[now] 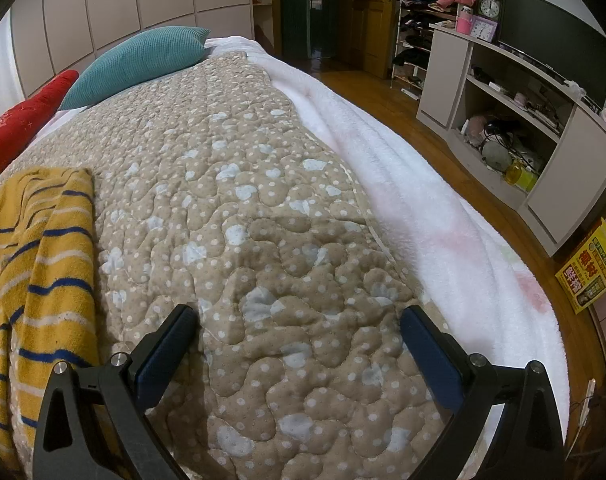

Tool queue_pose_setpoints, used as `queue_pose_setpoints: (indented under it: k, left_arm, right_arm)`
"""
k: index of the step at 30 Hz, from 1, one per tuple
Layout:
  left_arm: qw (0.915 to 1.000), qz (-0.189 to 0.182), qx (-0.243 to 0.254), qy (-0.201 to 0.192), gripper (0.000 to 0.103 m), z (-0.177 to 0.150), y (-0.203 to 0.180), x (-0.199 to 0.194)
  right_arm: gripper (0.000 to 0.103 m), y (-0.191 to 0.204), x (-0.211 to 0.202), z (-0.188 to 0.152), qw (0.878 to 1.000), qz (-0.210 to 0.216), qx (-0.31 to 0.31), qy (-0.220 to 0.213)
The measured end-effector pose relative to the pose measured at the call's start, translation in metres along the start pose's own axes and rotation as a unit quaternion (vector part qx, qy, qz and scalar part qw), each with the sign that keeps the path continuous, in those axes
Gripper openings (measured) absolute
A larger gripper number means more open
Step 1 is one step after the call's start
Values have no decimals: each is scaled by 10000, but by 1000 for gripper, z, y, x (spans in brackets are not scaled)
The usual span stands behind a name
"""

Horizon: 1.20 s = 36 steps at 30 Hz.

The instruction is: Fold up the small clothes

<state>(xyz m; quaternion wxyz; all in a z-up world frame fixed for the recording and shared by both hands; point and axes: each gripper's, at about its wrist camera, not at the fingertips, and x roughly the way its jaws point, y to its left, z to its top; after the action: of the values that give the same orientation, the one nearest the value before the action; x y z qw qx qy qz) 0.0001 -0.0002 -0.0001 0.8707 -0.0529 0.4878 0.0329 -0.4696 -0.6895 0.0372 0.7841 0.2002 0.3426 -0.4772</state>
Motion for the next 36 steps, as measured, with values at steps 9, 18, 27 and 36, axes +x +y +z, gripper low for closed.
queue_pose_setpoints:
  k: [9,18,27,36]
  left_arm:
    - [10000,0,0,0,103,0,0,0]
    - [10000,1,0,-1,103,0,0,0]
    - [9998,80,70,141,103,5,-3,7]
    - [9995,275,-103,65,103,-1,-3,-25]
  right_arm:
    - [103,0,-1,0,10000,-1,1,0]
    - [103,1,-1,1,10000,-1,1,0]
    - [103,1,-1,1,10000,-2,5,5]
    - [103,-8,4,9,9987,80,139,485]
